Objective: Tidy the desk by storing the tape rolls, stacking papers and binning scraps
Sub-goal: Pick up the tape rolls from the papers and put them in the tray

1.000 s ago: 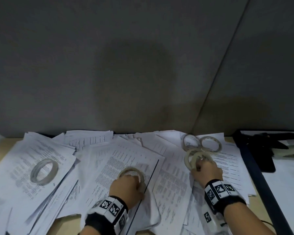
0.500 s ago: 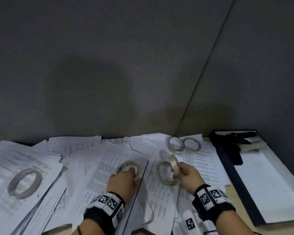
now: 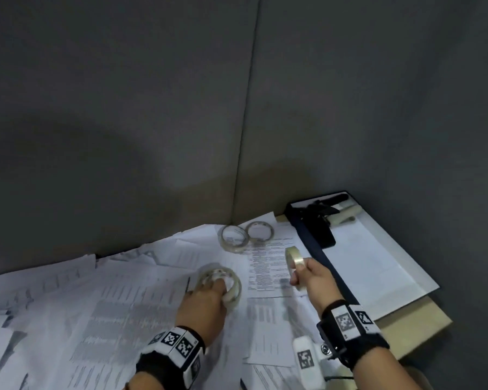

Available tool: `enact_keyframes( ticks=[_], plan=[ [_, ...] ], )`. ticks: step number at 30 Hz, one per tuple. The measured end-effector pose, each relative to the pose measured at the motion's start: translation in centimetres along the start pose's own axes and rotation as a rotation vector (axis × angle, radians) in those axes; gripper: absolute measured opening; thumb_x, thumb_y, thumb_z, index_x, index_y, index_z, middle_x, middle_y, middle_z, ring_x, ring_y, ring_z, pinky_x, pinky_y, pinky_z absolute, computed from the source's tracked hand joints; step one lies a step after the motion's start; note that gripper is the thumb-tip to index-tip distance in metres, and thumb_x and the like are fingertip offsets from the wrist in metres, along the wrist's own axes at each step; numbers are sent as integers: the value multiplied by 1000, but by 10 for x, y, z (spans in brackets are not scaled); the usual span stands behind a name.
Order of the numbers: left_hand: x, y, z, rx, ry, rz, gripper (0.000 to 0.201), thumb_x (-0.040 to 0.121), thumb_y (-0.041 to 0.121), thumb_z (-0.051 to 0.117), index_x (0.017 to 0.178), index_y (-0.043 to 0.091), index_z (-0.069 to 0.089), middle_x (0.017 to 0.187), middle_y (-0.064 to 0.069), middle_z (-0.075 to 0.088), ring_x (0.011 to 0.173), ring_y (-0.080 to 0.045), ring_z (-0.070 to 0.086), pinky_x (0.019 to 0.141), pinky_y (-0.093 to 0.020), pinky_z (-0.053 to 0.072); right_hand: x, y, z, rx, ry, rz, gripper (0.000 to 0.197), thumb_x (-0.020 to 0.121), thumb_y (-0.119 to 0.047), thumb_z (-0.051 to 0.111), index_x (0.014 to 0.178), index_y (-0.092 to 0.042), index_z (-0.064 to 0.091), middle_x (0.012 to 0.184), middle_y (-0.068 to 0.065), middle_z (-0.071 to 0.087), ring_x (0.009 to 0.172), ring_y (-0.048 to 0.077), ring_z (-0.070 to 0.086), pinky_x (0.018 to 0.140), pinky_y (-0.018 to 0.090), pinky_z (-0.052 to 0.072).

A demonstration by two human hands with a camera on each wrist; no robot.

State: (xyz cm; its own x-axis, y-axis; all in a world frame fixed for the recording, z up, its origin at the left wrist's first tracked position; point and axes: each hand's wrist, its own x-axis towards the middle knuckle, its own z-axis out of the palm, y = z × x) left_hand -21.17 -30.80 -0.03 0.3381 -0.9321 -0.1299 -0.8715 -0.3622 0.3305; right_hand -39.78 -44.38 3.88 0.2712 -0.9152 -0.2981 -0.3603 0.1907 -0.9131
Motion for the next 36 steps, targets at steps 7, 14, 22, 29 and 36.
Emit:
enact_keyframes(
  ticks=[7, 14, 22, 29, 36],
  plan=[
    [30, 39, 21, 33, -13, 36, 20, 88, 23, 49, 106, 23, 56, 117, 2, 61, 113, -19, 53, 92, -30, 40, 55, 13, -73, -405, 212, -63, 24, 94, -6, 44, 108, -12, 62, 101, 11, 64, 90, 23, 55, 78, 24, 40],
    [48, 55, 37, 87, -143, -60, 17, 91, 24, 47, 107, 19, 49, 118, 0, 56, 110, -19, 54, 85, -31, 46, 108, 28, -94, -700, 64, 53, 29, 90, -4, 47, 113, -8, 64, 102, 14, 64, 95, 32, 58, 79, 28, 46],
    [52, 55, 38, 227, -121, -234, 48, 87, 28, 49, 133, 19, 36, 134, 1, 46, 123, -17, 47, 99, -34, 39, 119, 44, -104, -513, -4, 100, 43, 86, -19, 63, 129, -18, 54, 115, 9, 60, 105, 25, 58, 90, 27, 44],
    [57, 69, 24, 338, -191, -289, 41, 89, 23, 43, 130, 20, 45, 114, 8, 65, 112, -14, 56, 98, -37, 30, 114, 48, -108, -463, -16, 39, 51, 82, -5, 61, 131, -18, 52, 127, 6, 55, 118, 22, 52, 96, 24, 42],
    [78, 111, -10, -354, -17, -236, 10, 88, 23, 54, 77, 23, 54, 74, 6, 60, 80, -20, 59, 70, -28, 40, 107, 22, -94, -281, -117, -199, 36, 83, 6, 55, 108, -19, 61, 95, -1, 60, 92, 14, 57, 78, 13, 48]
  ],
)
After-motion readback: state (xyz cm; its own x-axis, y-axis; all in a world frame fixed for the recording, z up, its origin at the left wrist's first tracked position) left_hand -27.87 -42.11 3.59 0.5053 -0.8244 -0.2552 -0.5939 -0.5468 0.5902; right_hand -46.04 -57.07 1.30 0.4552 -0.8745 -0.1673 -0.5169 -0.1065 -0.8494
